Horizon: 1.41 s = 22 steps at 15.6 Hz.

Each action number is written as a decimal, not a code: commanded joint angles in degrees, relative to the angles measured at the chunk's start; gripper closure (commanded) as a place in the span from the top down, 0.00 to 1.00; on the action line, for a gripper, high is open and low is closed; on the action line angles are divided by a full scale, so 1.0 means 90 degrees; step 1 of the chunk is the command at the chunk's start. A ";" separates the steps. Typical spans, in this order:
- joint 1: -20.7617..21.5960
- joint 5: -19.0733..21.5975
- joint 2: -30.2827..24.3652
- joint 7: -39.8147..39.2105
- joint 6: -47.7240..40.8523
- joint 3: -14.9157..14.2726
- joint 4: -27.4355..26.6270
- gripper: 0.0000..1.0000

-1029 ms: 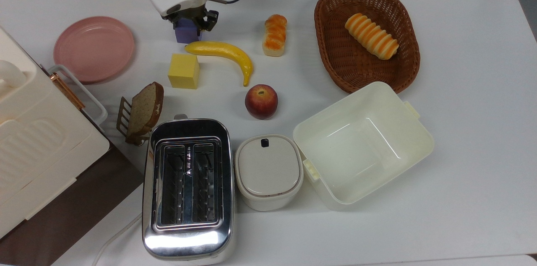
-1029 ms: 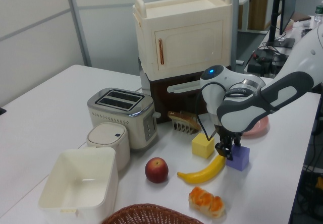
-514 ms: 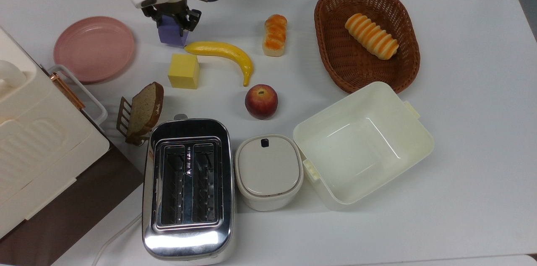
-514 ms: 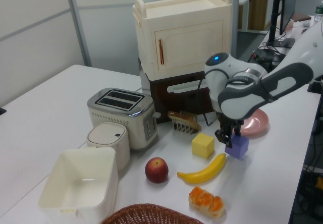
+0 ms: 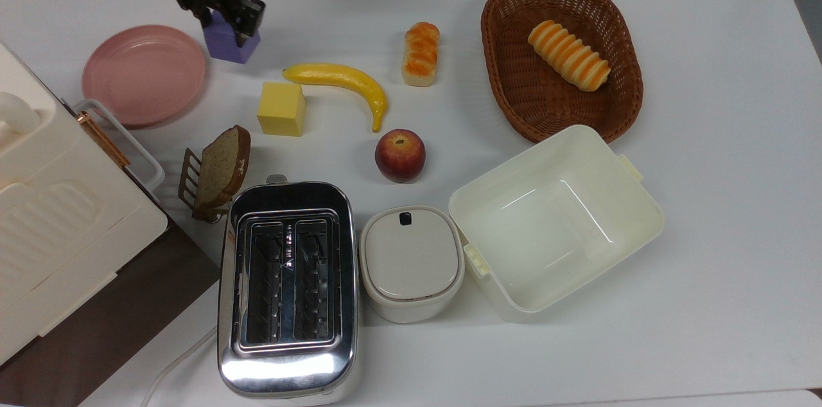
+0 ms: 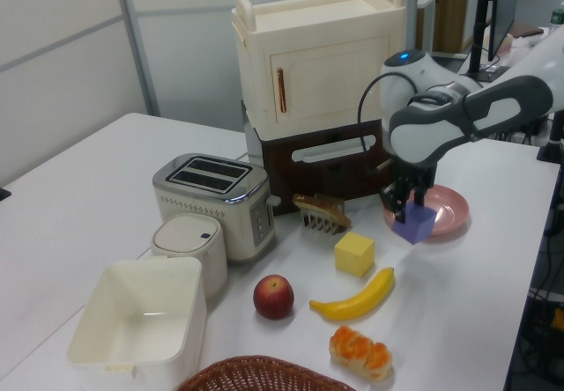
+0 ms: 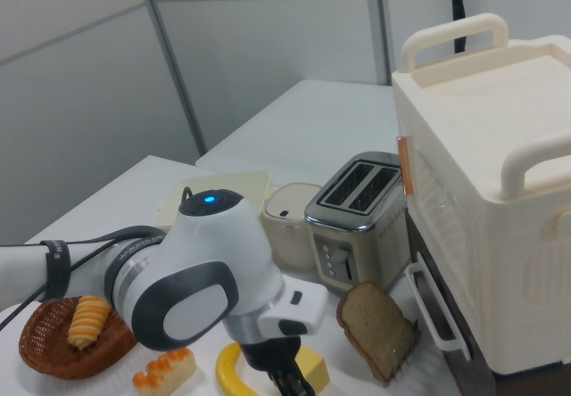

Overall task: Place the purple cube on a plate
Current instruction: 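Lift the purple cube and carry it over the pink plate, then lower the purple cube onto the pink plate and open the gripper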

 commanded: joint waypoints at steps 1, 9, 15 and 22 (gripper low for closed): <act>-0.0373 0.0381 -0.0104 -0.0209 -0.0153 -0.0126 0.0191 0.26; -0.0735 0.0949 0.0998 -0.0444 -0.0123 -0.0449 0.1469 0.26; -0.0940 0.0959 0.1488 -0.0473 0.0248 -0.0449 0.1725 0.26; -0.0999 0.0949 0.1547 -0.0503 0.0228 -0.0449 0.1686 0.58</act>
